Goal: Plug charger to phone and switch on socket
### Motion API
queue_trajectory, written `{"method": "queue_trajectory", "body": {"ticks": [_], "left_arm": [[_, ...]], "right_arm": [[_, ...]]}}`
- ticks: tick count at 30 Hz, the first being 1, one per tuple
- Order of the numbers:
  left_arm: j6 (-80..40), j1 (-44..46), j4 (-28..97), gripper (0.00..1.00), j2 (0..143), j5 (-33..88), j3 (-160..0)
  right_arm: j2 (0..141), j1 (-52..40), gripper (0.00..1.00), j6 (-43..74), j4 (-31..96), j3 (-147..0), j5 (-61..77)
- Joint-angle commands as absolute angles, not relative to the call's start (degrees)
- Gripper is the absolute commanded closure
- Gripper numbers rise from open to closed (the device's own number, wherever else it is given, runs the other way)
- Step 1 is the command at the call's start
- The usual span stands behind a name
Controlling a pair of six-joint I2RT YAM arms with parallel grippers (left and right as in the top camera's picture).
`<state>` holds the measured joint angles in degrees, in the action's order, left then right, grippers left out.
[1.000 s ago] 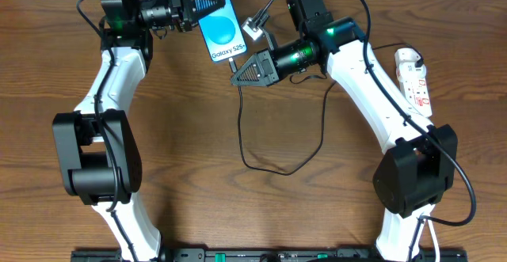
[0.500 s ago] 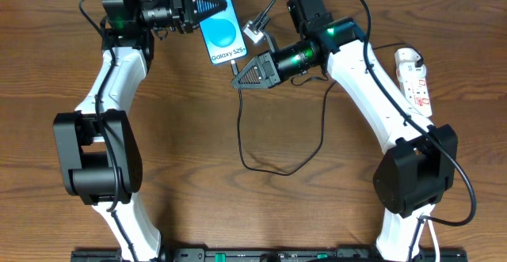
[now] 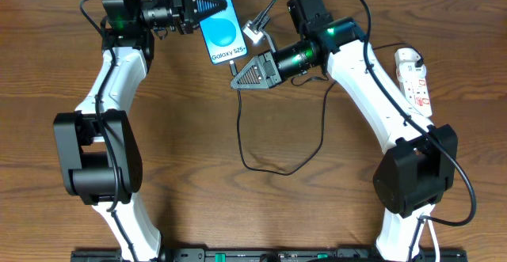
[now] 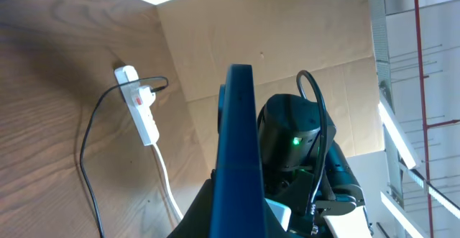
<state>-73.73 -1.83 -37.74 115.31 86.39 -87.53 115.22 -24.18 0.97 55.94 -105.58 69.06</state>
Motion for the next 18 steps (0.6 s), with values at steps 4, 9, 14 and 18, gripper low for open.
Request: {"method": "queue_trajectory", "body": {"ticks": [4,9,14,18], "left_arm": [[-74.65,-1.69,-38.26,0.93,114.21,85.41,-88.38],[-74.63,-1.69,-38.26,0.92,114.21,85.21,-88.38],[-74.63,-1.69,-38.26,0.92,114.21,84.55,-88.38],[-74.61,-1.69,-38.26,0.93,114.21,84.62,-88.38]], "right_arm": [[114.32,-24.1,0.99,-0.08,56.42,-105.86,71.09],[114.32,-24.1,0.99,-0.05,56.8,-105.84,71.09],[114.32,-24.08,0.99,-0.05,58.15,-105.84,70.87],[114.32,-24.08,0.99,-0.08,58.06,-105.86,70.87]]}}
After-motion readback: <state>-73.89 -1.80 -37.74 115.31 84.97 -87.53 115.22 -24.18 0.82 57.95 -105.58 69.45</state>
